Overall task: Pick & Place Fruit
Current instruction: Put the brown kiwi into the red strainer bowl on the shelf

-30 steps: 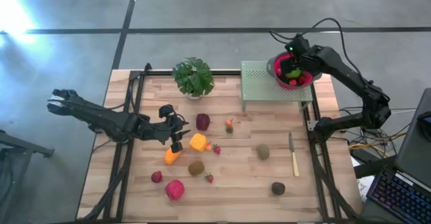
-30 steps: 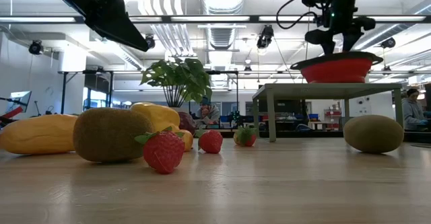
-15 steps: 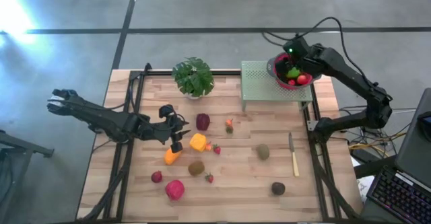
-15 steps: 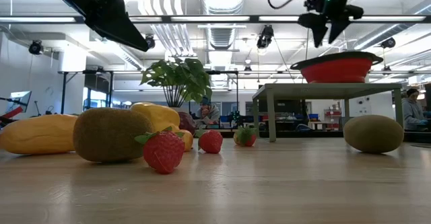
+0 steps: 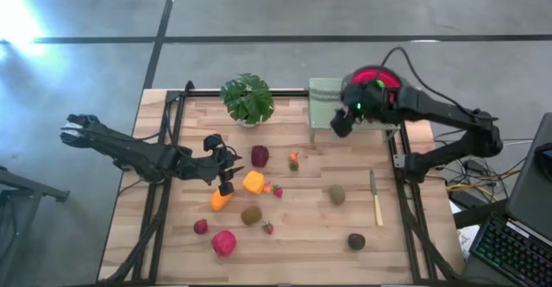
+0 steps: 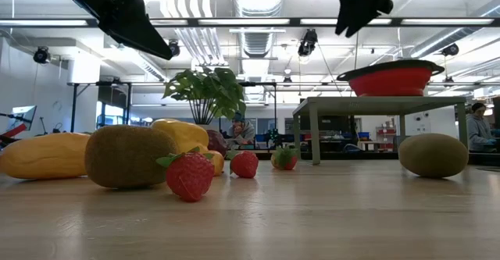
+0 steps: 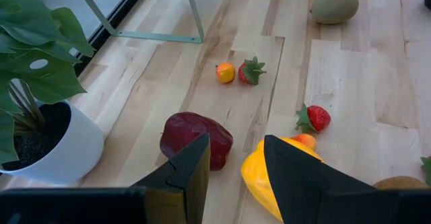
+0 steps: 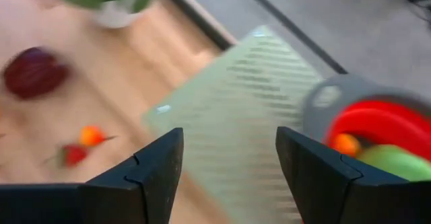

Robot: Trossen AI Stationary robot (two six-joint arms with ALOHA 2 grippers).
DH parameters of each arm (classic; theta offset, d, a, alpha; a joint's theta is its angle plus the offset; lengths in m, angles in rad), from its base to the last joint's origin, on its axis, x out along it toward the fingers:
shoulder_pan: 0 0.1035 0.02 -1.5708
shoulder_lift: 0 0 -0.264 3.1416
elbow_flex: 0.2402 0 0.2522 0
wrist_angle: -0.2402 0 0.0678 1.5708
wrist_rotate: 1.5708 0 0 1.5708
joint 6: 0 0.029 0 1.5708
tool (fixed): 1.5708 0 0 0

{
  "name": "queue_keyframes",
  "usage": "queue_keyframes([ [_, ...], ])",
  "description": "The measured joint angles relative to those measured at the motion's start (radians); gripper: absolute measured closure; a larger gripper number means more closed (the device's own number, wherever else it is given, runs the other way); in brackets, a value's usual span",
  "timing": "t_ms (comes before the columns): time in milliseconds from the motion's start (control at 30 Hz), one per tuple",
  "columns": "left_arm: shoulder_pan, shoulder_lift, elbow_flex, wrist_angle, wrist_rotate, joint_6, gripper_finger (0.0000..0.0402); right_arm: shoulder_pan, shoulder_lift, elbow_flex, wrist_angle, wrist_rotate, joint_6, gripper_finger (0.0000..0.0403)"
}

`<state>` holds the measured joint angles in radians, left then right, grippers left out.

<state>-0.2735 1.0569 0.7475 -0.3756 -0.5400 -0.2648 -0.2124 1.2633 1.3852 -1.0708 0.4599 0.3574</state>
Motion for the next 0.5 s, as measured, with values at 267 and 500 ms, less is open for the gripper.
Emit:
queue_keyframes([
  [267,0.000,0.000,0.000,0.000,0.000,0.000,0.0255,0.254,0.000,-0.066,-0.001,0.003,0.185,0.0153],
  [500,0.000,0.000,0.000,0.000,0.000,0.000,0.0255,0.422,0.000,-0.113,-0.001,0.011,0.358,0.0152],
])
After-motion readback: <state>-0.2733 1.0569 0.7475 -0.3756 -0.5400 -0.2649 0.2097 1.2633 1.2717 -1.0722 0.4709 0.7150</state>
